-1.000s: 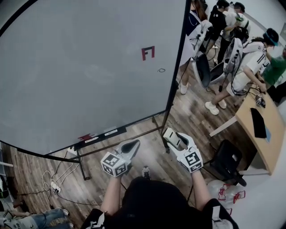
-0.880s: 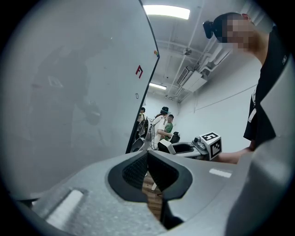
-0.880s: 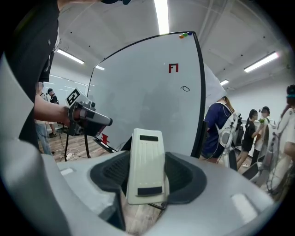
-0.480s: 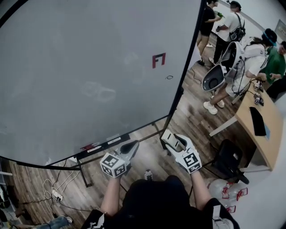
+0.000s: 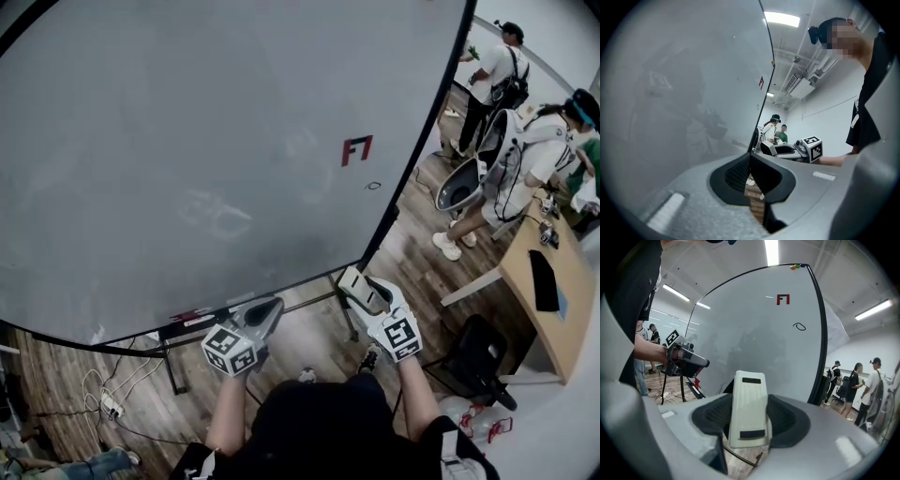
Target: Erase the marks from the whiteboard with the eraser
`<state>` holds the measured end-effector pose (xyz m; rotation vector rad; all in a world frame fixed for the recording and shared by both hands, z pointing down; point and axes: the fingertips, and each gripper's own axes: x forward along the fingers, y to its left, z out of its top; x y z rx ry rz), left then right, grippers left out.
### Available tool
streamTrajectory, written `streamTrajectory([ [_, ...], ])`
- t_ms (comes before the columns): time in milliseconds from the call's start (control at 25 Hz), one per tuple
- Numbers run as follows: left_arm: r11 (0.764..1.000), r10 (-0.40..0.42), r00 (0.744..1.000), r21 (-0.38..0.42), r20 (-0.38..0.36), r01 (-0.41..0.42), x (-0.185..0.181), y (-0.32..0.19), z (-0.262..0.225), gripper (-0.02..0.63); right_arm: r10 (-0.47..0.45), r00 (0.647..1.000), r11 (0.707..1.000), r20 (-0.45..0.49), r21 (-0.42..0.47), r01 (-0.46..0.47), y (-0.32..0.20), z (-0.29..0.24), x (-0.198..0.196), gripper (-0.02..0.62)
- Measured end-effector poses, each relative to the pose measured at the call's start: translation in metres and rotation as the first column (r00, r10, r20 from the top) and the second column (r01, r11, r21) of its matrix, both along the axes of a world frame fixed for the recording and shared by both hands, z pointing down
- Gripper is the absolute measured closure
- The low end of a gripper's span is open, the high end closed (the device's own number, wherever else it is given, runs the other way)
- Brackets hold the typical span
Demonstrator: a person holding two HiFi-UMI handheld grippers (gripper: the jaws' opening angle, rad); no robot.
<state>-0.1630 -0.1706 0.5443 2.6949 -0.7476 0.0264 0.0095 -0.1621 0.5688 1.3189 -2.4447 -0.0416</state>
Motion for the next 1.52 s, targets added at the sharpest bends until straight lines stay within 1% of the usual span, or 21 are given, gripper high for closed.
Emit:
streamTrajectory([
  [200, 1.0, -0.024, 1.0, 0.019, -0.007, 0.025, 0.014, -0.008, -0.005, 0.595, -0.029, 0.999, 0.998, -0.014, 0.046, 0.03, -0.022, -0.016, 0.015, 0.353],
  [400, 0.998, -0.057, 0.998, 0.027, -0.021, 0.058, 0.038, -0.02, -0.009, 0.595, -0.059, 0.997, 0.994, -0.058, 0.087, 0.064, -0.041, -0.032, 0.04, 0.353],
  [600, 0.996, -0.077, 0.997, 0.037, -0.004, 0.077, 0.066, -0.029, -0.013, 0.595, -0.085, 0.992, 0.985, -0.093, 0.146, 0.098, -0.06, -0.06, 0.066, 0.353],
  [840, 0.996, -0.086, 0.996, 0.019, -0.003, 0.086, 0.093, -0.037, -0.012, 0.595, -0.093, 0.99, 0.968, -0.106, 0.224, 0.115, -0.078, -0.093, 0.09, 0.353],
  [960, 0.995, -0.101, 0.995, 0.011, -0.017, 0.102, 0.1, -0.043, -0.014, 0.595, -0.102, 0.976, 0.953, -0.19, 0.263, 0.151, -0.085, -0.107, 0.092, 0.353],
  [1040, 0.994, -0.109, 0.994, 0.02, -0.002, 0.109, 0.105, -0.047, -0.014, 0.595, -0.103, 0.963, 0.939, -0.25, 0.296, 0.177, -0.089, -0.118, 0.092, 0.353],
  [1160, 0.993, -0.118, 0.993, 0.028, 0.02, 0.117, 0.112, -0.051, -0.013, 0.595, -0.088, 0.946, 0.91, -0.311, 0.362, 0.204, -0.094, -0.141, 0.092, 0.353],
  [1320, 0.99, -0.138, 0.99, 0.012, 0.02, 0.138, 0.115, -0.055, -0.009, 0.595, -0.08, 0.935, 0.875, -0.344, 0.425, 0.232, -0.099, -0.162, 0.094, 0.353],
  [1520, 0.986, -0.163, 0.987, 0.019, 0.012, 0.163, 0.118, -0.068, -0.011, 0.595, -0.087, 0.933, 0.847, -0.35, 0.467, 0.254, -0.111, -0.18, 0.094, 0.353],
])
